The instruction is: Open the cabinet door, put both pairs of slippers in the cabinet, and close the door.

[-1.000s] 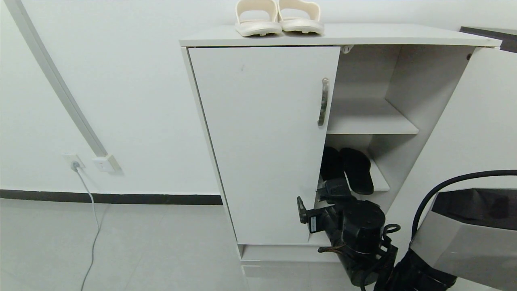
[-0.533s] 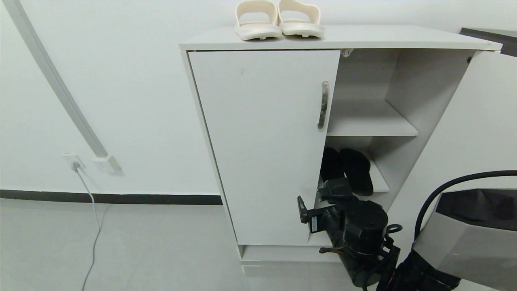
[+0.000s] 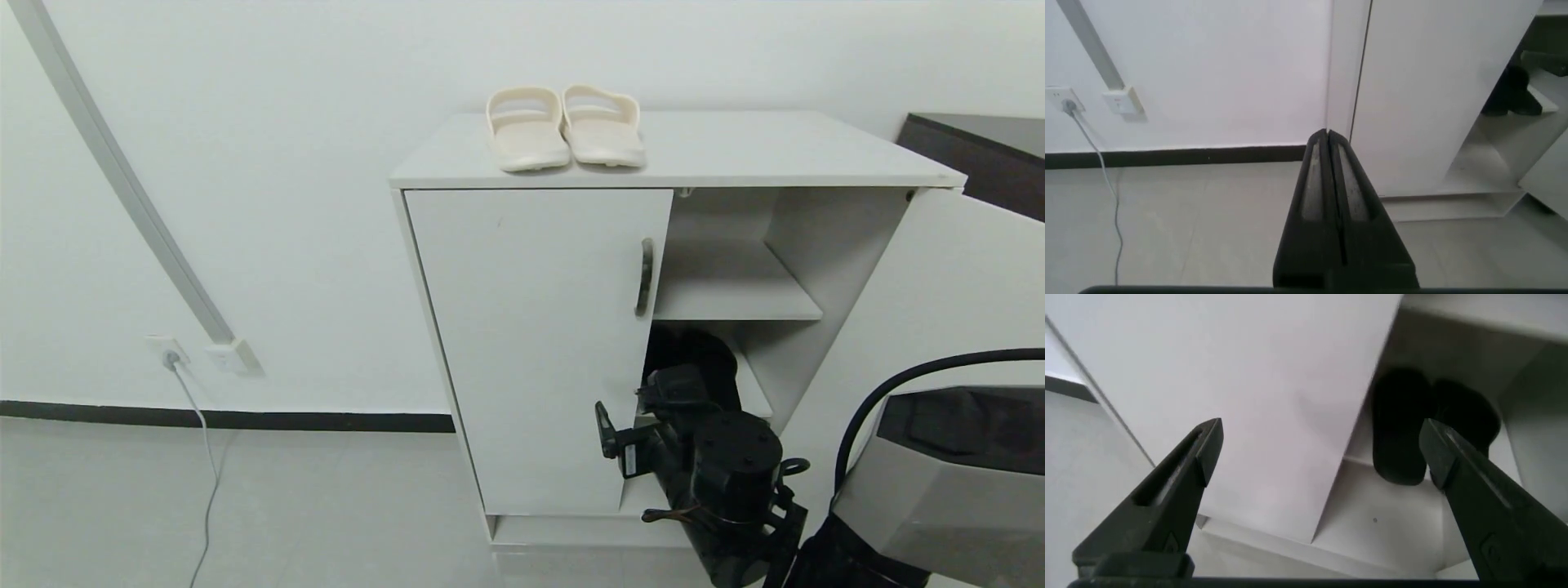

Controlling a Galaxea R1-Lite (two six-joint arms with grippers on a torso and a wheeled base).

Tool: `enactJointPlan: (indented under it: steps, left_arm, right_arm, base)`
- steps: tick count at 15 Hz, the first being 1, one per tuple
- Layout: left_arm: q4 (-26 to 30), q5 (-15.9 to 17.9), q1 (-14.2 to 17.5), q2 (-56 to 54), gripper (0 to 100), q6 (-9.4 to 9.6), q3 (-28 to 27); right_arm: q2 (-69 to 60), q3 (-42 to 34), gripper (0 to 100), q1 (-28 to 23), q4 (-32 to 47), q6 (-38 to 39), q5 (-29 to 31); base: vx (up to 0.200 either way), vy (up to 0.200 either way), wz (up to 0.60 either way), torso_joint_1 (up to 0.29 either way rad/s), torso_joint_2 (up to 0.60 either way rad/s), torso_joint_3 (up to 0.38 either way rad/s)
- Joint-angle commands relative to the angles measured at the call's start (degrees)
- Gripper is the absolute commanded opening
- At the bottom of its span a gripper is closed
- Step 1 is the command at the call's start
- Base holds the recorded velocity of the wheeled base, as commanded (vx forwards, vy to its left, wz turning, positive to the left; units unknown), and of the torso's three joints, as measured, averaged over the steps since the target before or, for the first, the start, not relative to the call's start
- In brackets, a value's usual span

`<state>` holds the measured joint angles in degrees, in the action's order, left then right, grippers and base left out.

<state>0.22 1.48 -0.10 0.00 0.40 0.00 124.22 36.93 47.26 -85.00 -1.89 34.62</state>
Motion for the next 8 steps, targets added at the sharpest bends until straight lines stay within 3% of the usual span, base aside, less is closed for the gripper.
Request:
enactJointPlan:
  steps: [1, 8]
  left_arm:
    - [0.04, 0.02, 0.01, 0.09, 0, 0.04, 0.0]
    - [-0.04, 0.02, 0.01, 0.09, 0, 0.04, 0.0]
  right_arm:
    - [-0.12, -0.01, 100, 0.02, 0.01, -0.04, 0.01]
    - [-0.21, -0.36, 100, 0.11, 0.01, -0.22, 0.1]
  base:
    - [0.0, 0.0, 0.0, 0.119, -0.46, -0.339]
    - [0.0, 0.0, 0.0, 0.15, -0.47, -0.327]
